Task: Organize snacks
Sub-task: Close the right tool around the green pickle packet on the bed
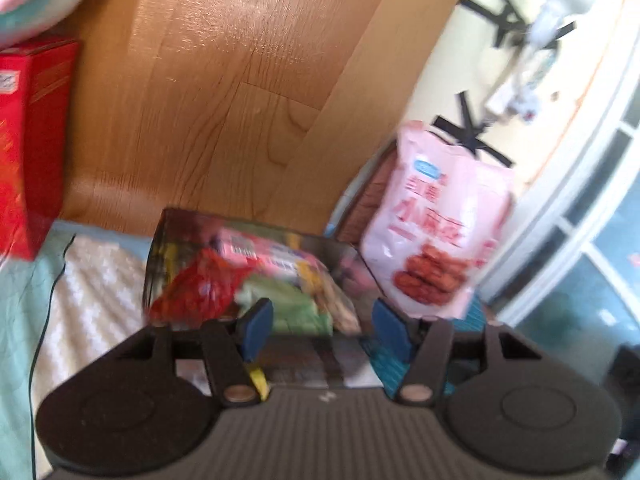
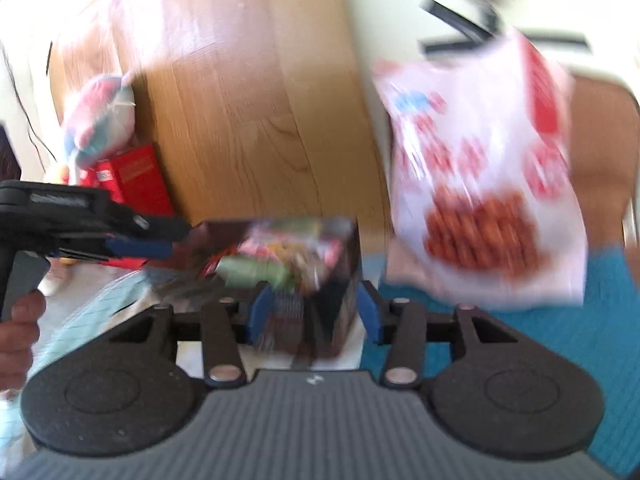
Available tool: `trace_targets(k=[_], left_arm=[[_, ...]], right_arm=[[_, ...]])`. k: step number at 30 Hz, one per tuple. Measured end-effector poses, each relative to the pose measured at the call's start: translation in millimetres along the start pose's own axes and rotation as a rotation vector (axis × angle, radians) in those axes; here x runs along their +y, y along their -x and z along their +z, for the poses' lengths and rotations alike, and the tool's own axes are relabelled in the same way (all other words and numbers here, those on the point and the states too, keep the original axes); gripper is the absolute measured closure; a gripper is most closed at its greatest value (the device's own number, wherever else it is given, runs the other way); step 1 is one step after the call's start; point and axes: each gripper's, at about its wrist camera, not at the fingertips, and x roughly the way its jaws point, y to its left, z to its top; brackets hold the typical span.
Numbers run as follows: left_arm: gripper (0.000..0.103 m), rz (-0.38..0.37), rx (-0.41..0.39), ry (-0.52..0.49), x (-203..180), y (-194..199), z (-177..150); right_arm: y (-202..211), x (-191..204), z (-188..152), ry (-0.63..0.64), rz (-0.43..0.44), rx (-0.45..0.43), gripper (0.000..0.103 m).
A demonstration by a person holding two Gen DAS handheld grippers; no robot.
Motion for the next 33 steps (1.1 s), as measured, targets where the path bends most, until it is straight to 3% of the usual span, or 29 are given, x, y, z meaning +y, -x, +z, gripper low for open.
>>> trace_targets(k=[3,7,10,12,13,16,22,28,33], left_arm=[[0.043,-0.06,0.04,0.024,5,19,-31],[0.043,-0.12,0.102,0.071,13,26,-77],[0.043,-0.093,0.131,0.085,18,27,-107],[0.043,-0.053,0.136,0.083,22,28,-119],[0.043,-0.022,0.125,0.073,24,30,-121],[0.043,0.048,0.073,0.066,34,42,-123],[0.043,0.093,-0.001,0.118,54,58,-122],[0.043,0.093,-0.035,0.135,66,55,-125],[0.043,0.072,-0.044,0.139,67,55,-126]], right_arm=[[30,-19,-37,-0.105,0.017,0.045,0.052],[57,-32,-78,-0.225,-0.022,0.072,0.051],[57,-33,-92,-0.274,-0.002,0.1,0.052],[50,-23,-95,-0.266,0.017,0.096,0.063],[44,-16,-94,-0.257,0.038,0.116,0.075],[24,10,-90,-0.199,0.065,0.148,0.076],[-8,63,-86,-0.072,0.133,0.172,0.076],[-24,87,-86,-0.008,0.179,0.178,0.075],[-22,74,-85,-0.089,0.228,0.191,0.074]])
